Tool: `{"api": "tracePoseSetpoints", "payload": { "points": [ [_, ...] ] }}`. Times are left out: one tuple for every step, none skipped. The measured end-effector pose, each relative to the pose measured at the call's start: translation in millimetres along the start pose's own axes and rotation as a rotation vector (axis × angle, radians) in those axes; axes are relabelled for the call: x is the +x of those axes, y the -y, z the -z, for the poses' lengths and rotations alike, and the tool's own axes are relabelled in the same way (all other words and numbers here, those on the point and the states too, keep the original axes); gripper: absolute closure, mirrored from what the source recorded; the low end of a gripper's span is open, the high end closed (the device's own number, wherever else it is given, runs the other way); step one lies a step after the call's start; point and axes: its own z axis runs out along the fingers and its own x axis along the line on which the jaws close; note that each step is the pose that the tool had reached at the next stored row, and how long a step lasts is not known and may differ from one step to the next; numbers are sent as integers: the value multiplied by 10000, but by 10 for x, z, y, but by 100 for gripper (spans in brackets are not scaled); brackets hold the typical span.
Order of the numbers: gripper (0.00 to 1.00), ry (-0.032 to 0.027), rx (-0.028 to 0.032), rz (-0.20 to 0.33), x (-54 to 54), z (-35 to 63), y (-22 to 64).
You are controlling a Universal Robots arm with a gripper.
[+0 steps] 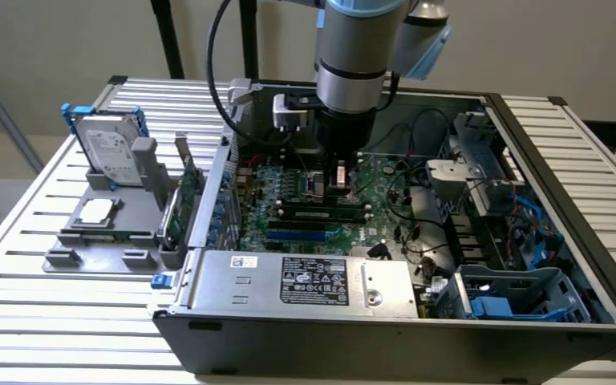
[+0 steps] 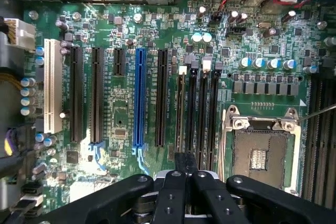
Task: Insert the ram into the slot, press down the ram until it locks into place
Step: 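Press down the ram until it locks into place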
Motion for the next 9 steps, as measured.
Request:
{"api": "tracePoseSetpoints", "payload": {
  "points": [
    [89, 1, 0, 0, 1, 42, 4],
    [89, 0, -2, 0, 2, 87, 8],
    [89, 2, -3, 1, 3, 135, 10],
    [89, 1, -4, 1, 4, 180, 11],
    [89, 1, -4, -1, 5, 215, 11],
    [89, 2, -3, -1, 5, 230, 11],
    [89, 3, -3, 0, 5, 232, 11],
    [89, 10, -1, 1, 5, 232, 11],
    [89, 8, -2, 1, 5, 232, 12]
  ]
}}
